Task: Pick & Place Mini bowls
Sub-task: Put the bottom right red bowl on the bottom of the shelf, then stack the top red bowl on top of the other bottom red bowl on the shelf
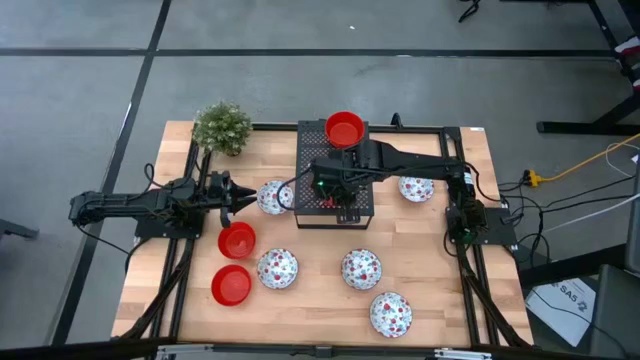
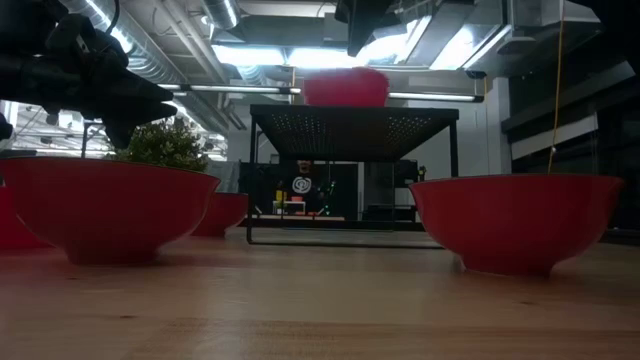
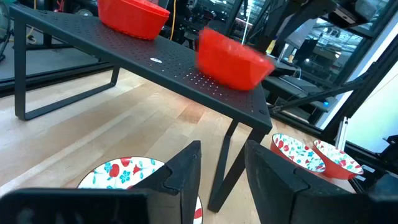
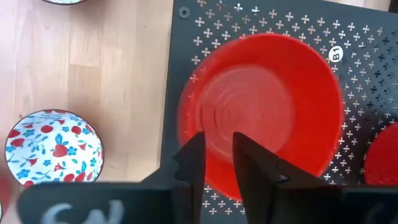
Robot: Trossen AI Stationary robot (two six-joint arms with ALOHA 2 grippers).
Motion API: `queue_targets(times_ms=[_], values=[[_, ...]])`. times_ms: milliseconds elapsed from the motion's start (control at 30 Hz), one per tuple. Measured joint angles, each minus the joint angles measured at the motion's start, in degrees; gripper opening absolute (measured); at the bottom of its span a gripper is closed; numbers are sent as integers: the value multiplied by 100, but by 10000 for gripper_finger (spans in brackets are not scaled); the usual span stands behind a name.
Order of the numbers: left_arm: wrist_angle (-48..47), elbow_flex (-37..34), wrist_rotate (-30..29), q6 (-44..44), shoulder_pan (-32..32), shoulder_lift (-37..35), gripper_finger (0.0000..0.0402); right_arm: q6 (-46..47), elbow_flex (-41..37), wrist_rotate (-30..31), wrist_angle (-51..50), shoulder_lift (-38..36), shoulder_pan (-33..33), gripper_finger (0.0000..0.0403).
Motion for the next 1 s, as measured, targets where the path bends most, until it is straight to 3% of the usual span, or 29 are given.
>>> queue_targets(times_ms=[333, 600, 933, 1000], values=[[-2, 0, 0, -2, -2, 0, 123, 108, 1, 2, 48, 0, 0, 115], [-2, 0, 2, 0, -2, 0, 121, 1046, 1, 7, 531, 0, 0, 116], [1, -2, 2, -12, 0, 0, 120, 2934, 1, -31, 1424, 0, 44, 116], [15, 0, 2, -338, -2, -2, 122, 3315, 1, -189, 1605, 0, 52, 116]])
